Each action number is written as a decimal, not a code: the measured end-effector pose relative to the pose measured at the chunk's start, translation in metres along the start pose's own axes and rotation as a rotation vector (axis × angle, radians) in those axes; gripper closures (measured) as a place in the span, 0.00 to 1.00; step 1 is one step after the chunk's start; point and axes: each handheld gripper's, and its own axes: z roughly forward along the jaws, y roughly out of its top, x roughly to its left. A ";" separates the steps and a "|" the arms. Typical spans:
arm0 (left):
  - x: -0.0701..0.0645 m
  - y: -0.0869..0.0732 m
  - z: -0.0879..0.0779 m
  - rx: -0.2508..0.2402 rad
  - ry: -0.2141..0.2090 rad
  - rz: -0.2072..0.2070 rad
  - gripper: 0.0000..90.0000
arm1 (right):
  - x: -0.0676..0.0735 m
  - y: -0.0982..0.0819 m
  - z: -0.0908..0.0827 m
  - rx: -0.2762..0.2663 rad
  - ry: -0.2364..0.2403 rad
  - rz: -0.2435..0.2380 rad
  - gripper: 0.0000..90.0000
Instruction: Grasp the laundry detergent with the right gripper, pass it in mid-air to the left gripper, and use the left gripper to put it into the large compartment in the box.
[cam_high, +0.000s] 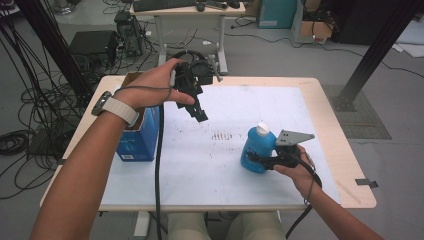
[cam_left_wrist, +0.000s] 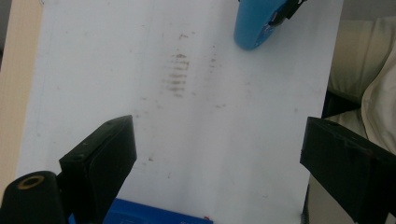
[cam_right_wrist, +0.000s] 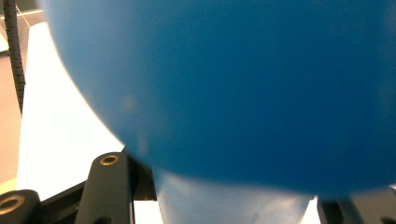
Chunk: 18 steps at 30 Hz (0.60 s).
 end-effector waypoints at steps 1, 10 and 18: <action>0.000 0.000 0.000 0.002 -0.001 0.000 0.12 | 0.000 0.000 0.000 0.000 0.004 0.001 0.47; 0.000 0.000 0.000 0.002 -0.002 -0.001 0.12 | 0.000 0.000 0.000 -0.002 0.000 0.000 0.47; 0.000 0.000 0.000 -0.001 -0.001 0.000 0.12 | 0.000 0.000 0.000 -0.003 0.003 -0.005 0.47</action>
